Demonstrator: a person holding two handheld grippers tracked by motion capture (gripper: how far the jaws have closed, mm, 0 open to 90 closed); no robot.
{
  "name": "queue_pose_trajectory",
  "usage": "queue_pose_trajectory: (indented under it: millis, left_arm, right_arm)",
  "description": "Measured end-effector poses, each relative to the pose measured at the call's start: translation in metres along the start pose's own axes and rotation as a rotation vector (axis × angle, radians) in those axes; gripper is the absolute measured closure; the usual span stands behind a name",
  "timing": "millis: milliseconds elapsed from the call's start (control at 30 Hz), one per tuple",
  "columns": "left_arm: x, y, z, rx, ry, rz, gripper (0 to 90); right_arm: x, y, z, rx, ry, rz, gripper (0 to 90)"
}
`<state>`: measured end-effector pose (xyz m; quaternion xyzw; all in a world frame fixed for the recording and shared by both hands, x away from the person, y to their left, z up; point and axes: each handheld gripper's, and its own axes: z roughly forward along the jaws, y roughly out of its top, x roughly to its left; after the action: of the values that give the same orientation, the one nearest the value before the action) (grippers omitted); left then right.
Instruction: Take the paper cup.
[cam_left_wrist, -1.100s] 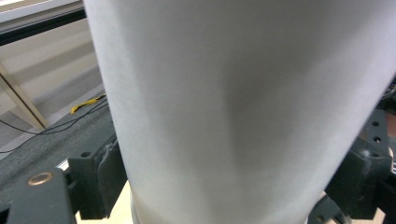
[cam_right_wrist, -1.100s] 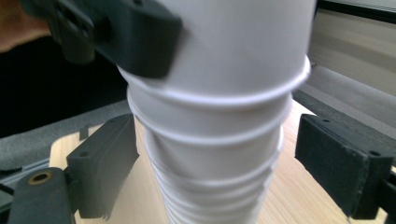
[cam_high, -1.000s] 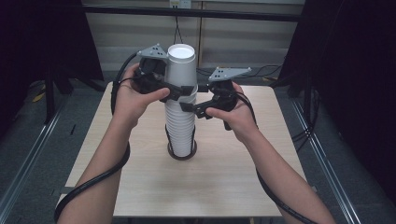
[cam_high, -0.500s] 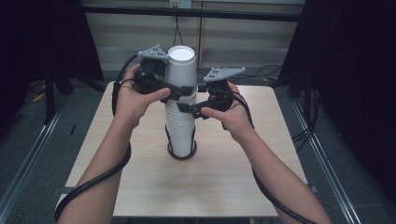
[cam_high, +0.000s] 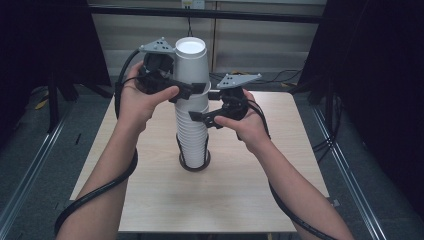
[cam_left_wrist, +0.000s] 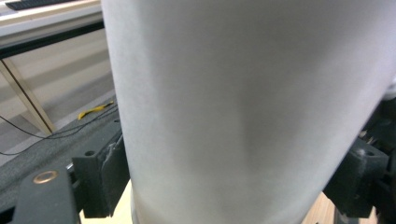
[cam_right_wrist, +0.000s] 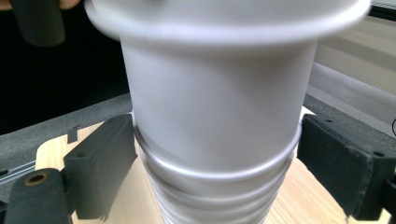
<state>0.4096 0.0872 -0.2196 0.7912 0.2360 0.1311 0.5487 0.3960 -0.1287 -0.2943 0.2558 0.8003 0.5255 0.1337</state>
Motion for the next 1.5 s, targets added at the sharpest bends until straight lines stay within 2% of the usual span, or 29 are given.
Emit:
queue_pose_trajectory:
  millis: [533,700,1367,1500]
  left_arm:
    - [-0.005,0.022,-0.012,-0.051,0.004,0.021,15.6]
    - [-0.006,0.025,-0.013,-0.055,0.008,0.03,15.6]
    - [-0.008,0.034,-0.016,-0.088,0.009,0.028,15.9]
    - [-0.006,0.033,-0.017,-0.104,0.004,0.008,15.9]
  right_arm:
    - [0.0,-0.001,-0.003,0.005,0.001,-0.005,12.5]
    - [0.0,0.0,-0.005,0.001,0.0,-0.015,13.1]
    - [0.0,0.001,-0.007,0.001,-0.002,-0.025,13.1]
    - [0.0,0.001,-0.009,0.0,-0.002,-0.024,13.2]
